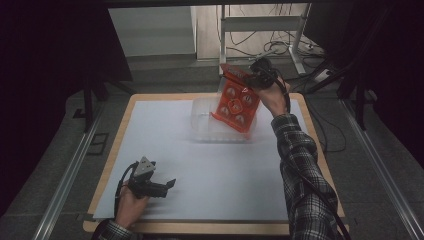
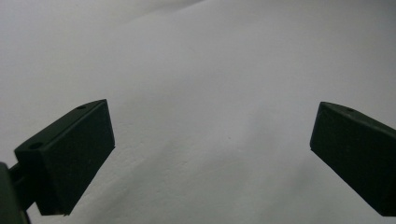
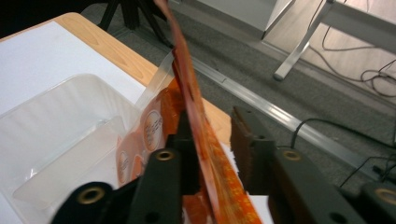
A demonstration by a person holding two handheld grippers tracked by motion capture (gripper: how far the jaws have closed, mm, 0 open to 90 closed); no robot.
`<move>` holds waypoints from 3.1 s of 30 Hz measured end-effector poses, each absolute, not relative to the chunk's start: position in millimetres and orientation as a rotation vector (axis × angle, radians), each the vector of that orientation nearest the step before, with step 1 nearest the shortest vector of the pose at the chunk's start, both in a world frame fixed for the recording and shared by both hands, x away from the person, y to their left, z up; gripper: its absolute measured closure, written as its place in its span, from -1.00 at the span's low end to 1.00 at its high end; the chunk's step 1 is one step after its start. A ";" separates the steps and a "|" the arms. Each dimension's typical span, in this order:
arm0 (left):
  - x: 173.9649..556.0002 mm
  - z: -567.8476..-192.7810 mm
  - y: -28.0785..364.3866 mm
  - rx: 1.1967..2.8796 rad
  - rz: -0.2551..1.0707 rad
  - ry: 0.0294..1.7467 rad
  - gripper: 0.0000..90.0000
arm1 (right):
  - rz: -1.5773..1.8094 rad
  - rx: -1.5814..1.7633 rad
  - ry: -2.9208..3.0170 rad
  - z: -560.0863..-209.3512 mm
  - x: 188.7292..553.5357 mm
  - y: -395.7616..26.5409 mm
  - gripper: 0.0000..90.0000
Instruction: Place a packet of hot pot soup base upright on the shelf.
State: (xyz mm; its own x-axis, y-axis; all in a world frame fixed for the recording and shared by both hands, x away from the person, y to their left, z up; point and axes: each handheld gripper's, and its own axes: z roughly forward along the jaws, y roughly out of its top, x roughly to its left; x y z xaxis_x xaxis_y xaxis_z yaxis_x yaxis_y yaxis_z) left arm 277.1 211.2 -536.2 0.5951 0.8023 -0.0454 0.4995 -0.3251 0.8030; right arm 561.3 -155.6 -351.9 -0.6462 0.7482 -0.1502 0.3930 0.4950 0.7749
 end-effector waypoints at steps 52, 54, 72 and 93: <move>273.7 -529.5 204.2 1.992 0.418 1.044 -0.99 | 1.142 0.904 2.276 -334.7 513.0 -201.8 -0.87; 273.6 -529.4 204.3 1.991 0.418 1.044 -0.99 | 1.145 0.910 2.279 -334.9 512.1 -202.5 -0.87; 272.9 -528.8 203.8 1.990 0.419 1.041 -0.99 | 1.123 0.884 2.271 -336.7 489.7 -208.1 -0.96; 272.8 -529.0 202.5 1.995 0.418 1.039 -0.98 | 1.149 0.868 2.284 -346.7 462.1 -218.2 -0.96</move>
State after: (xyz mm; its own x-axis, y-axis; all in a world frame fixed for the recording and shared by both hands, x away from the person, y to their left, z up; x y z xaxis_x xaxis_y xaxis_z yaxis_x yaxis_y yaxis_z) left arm 272.8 202.5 -529.0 0.6030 0.7939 -0.0785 0.5187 -0.3155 0.7946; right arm 462.1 -218.2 -346.7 -0.7074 0.6997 -0.1005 0.3362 0.4582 0.8228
